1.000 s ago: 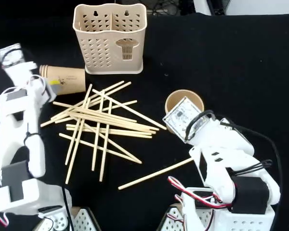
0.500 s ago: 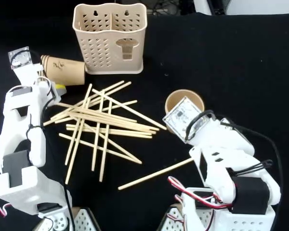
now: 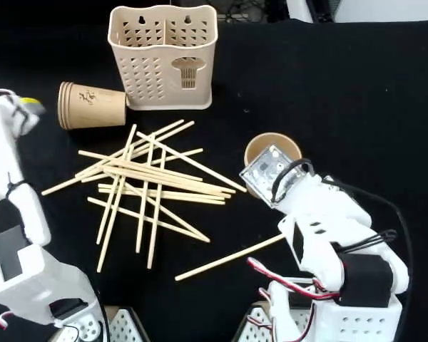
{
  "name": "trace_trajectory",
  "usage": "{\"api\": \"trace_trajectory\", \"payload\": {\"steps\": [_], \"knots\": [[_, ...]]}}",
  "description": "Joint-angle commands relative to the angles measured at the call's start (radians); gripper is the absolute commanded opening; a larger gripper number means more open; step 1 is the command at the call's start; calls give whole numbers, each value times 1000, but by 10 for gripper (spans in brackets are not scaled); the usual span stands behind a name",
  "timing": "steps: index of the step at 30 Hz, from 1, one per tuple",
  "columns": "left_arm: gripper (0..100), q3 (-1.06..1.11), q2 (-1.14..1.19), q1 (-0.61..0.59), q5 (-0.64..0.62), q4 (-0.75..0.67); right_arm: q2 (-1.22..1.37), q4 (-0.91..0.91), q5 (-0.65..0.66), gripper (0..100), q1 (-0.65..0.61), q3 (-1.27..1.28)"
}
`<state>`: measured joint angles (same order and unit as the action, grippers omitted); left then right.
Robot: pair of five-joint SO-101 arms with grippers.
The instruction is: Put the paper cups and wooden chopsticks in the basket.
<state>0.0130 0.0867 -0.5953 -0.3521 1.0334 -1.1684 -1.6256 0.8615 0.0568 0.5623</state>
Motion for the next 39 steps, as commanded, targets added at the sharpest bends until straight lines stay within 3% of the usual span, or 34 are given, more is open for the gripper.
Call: {"api": "trace_trajectory", "payload": {"steps": [1,10,16,25,34,39], "knots": [[310,-54,-6,-1,-149,-3,-2,21,2,155,-5,1],[310,-160,265,53,-158,-94,-8,-11,8,155,-3,-8],[310,-369,416,134,-75,146,-10,-28,8,155,-3,-24],[310,-545,422,186,-37,503,-10,-21,8,155,-5,-22],[310,-567,422,263,26,598,-10,-21,9,155,-5,-21],[310,-636,422,240,28,667,-10,-21,9,155,-5,-19]]}}
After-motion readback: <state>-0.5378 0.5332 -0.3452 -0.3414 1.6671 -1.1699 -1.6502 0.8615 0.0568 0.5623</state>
